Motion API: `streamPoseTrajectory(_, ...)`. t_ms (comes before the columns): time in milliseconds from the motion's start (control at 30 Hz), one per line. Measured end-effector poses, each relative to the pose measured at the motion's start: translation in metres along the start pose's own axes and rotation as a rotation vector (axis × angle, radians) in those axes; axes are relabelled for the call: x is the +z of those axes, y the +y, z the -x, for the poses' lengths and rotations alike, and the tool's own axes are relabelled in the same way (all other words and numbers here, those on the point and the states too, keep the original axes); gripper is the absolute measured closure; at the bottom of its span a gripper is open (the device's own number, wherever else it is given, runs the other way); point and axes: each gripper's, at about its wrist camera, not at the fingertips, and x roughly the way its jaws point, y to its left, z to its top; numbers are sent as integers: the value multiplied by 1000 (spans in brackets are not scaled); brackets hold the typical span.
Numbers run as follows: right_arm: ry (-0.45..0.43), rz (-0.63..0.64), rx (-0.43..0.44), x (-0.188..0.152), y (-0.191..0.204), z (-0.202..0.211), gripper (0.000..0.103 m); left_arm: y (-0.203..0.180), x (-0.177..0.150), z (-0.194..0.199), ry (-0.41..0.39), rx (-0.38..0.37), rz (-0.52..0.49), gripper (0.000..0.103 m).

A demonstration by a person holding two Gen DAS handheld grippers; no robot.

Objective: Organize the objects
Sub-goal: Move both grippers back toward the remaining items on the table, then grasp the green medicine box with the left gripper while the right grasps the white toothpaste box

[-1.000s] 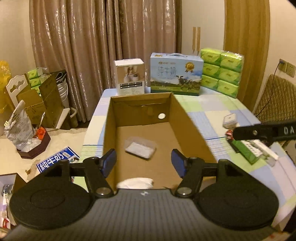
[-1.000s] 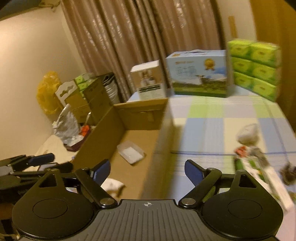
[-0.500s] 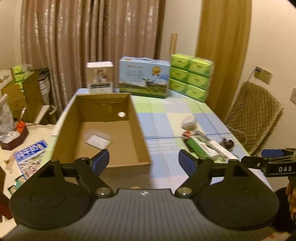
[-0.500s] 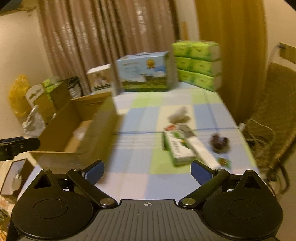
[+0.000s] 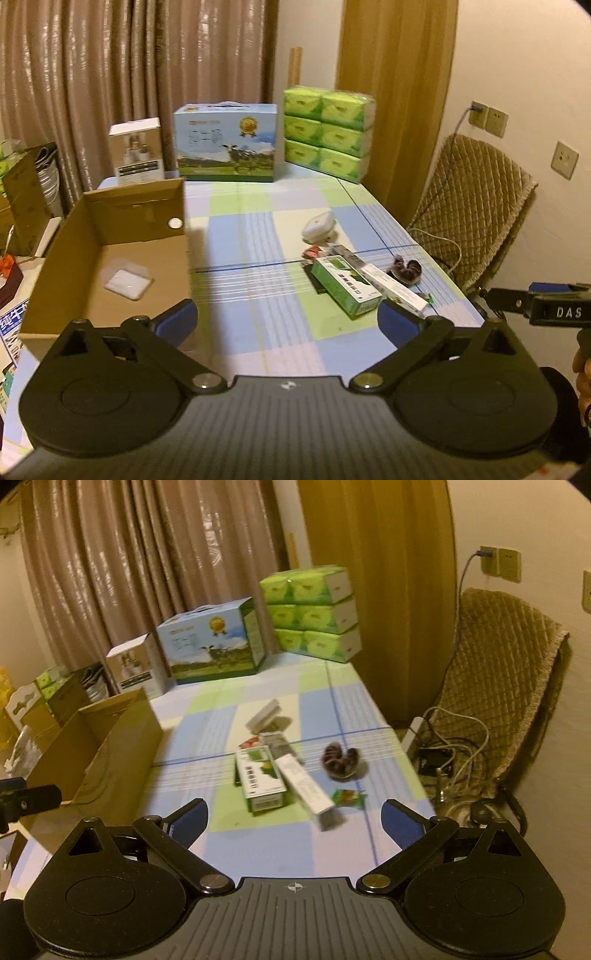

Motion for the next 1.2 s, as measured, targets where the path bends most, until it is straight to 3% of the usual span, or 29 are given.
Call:
streamPoseTrajectory(300,-3,19,-10,15,-30,-9,5,-31,9,-38,27,-15,-29,1)
streamPoseTrajectory(533,51,63,14,18,-45,-40,7,-42,13,-78,50,-12,-27,1)
streamPoseTrajectory(800,159,154,79,12,-47,-101,29,-53,10,-135,104,-19,-58,1)
streamPoseTrajectory(867,196,172,104,7,-47,-119,42,-55,7,-150,118,-28,-68,2)
streamPoseTrajectory(1100,263,257,127,-5,-45,-169,49,-56,-3,-185,150,-44,-79,2)
streamPoseTrajectory(1200,283,285,139,-7,-43,-187,60,-52,-5,-195,160,-45,-73,2)
